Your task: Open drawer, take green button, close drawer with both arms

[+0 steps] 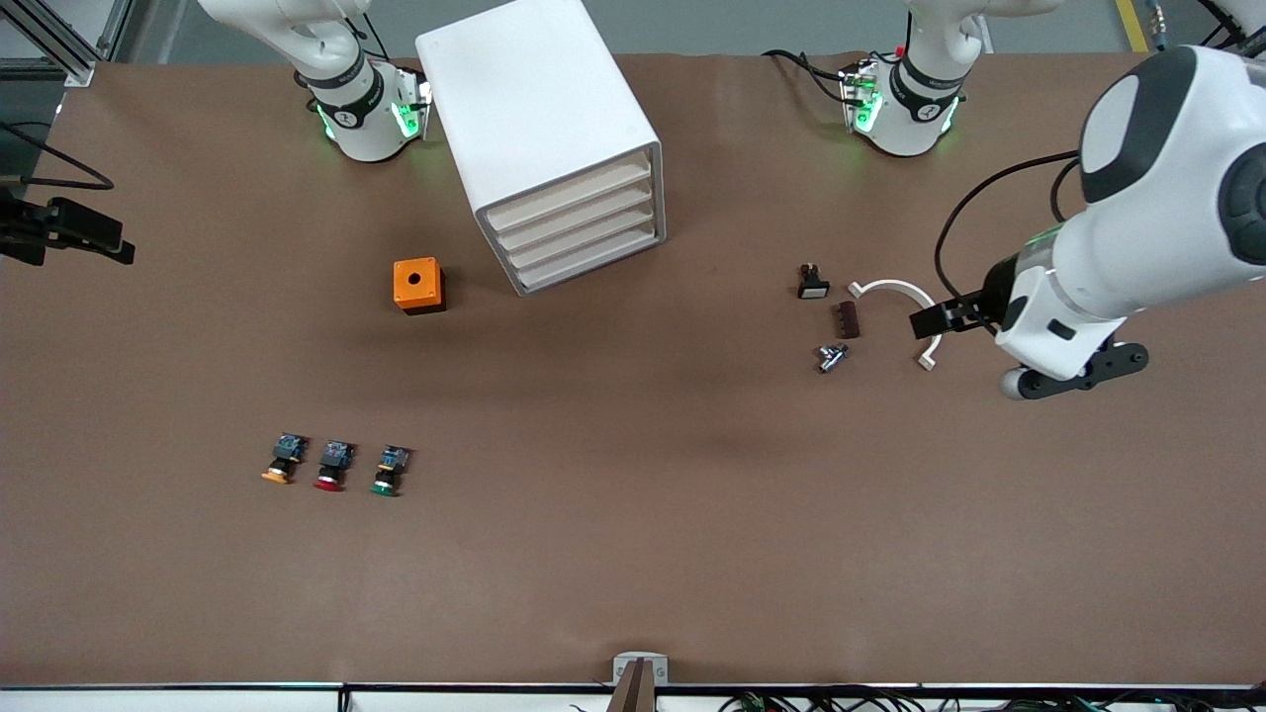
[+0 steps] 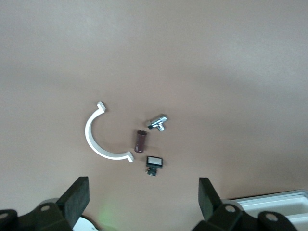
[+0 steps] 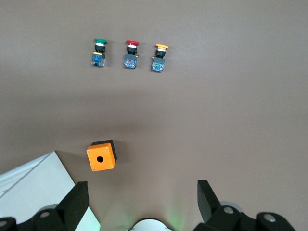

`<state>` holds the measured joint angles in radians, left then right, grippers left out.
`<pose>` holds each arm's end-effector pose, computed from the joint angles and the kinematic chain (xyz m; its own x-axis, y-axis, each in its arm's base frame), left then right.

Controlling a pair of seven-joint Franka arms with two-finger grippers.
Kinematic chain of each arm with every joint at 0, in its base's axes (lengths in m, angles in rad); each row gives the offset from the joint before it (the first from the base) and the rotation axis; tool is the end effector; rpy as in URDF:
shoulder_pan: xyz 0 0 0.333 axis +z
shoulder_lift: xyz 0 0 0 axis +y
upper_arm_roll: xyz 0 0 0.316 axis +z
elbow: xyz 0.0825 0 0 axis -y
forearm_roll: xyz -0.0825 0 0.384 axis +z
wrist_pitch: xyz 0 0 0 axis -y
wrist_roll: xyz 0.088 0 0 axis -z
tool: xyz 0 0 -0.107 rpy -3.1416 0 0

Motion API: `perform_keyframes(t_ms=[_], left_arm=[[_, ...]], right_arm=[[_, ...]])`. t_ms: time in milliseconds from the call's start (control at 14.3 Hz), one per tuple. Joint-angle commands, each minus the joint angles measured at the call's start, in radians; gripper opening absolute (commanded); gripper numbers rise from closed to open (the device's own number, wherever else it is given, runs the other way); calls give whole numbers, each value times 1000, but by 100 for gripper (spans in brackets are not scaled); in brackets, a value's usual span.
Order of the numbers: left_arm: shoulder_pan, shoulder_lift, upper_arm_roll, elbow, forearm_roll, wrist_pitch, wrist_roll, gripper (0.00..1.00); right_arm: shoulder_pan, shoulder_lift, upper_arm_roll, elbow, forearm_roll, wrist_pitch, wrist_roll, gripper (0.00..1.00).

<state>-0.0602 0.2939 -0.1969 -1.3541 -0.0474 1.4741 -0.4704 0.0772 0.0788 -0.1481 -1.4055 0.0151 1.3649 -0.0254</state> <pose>0.6091 -0.1479 0.5470 0.9581 0.2087 -0.1960 0.2161 -0.9762 0.0168 0.5559 -0.0338 0.6406 0.9921 -0.0428 -0.1181 -0.0439 -0.9990 -0.0064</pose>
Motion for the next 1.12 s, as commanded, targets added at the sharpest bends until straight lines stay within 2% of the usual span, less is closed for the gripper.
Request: perform_keyframes(t_ms=[0, 140, 210, 351, 561, 701, 911, 1052], left_arm=[[26, -32, -10, -51, 64, -1, 67, 100], [28, -61, 10, -77, 80, -1, 131, 100], [26, -77, 43, -83, 80, 0, 168, 100], [17, -102, 100, -85, 75, 2, 225, 100], [13, -134, 142, -109, 73, 5, 277, 100], [2, -206, 189, -192, 66, 41, 324, 100], [-13, -344, 260, -389, 40, 184, 375, 100], [-9, -377, 261, -434, 37, 233, 375, 100]], right_arm=[[-23, -95, 39, -114, -12, 58, 62, 100], [-28, -161, 39, -202, -9, 112, 62, 100], [-28, -181, 39, -225, -6, 127, 62, 100], [-28, -182, 38, -224, -1, 132, 61, 100], [-30, -180, 39, -220, 0, 148, 45, 100], [-30, -180, 41, -216, -1, 140, 47, 100], [-31, -182, 61, -196, -6, 118, 47, 100], [-39, -183, 58, -196, -11, 137, 39, 100]])
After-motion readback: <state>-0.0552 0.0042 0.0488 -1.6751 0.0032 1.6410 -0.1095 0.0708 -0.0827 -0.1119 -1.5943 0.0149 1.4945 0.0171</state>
